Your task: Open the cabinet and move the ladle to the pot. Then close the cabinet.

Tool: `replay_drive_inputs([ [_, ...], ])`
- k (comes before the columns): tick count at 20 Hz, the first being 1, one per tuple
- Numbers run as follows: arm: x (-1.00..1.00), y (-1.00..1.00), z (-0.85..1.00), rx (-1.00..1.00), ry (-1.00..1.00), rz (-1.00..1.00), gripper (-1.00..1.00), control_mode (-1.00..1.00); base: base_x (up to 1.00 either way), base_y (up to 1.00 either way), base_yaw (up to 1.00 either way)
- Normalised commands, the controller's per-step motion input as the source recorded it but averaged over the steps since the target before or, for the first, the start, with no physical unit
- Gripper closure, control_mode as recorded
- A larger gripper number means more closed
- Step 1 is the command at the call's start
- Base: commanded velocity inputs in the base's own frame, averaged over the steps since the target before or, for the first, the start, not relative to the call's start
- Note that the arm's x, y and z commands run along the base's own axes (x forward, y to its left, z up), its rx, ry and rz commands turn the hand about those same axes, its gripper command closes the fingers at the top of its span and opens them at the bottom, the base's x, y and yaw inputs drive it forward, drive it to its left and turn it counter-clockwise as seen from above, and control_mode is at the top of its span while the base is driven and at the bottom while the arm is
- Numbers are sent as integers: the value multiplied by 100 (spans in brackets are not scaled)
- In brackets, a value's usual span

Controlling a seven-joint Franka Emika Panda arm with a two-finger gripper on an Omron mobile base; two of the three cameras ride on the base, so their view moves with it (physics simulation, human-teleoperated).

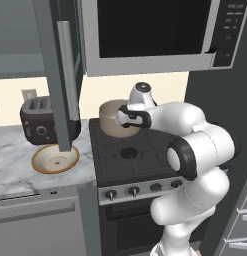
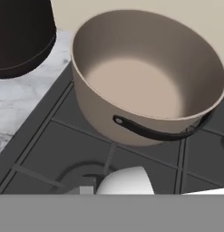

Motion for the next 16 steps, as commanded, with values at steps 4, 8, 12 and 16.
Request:
replay_drive_inputs([
  [4,19,1,0,0,1,0,100,-100,0,0,0],
  [8,23,6,-3,0,0,0,100,-100,0,0,0],
  [12,25,7,-6,0,0,0,100,-100,0,0,0],
  [16,23,6,-6,0,0,0,100,-100,0,0,0],
])
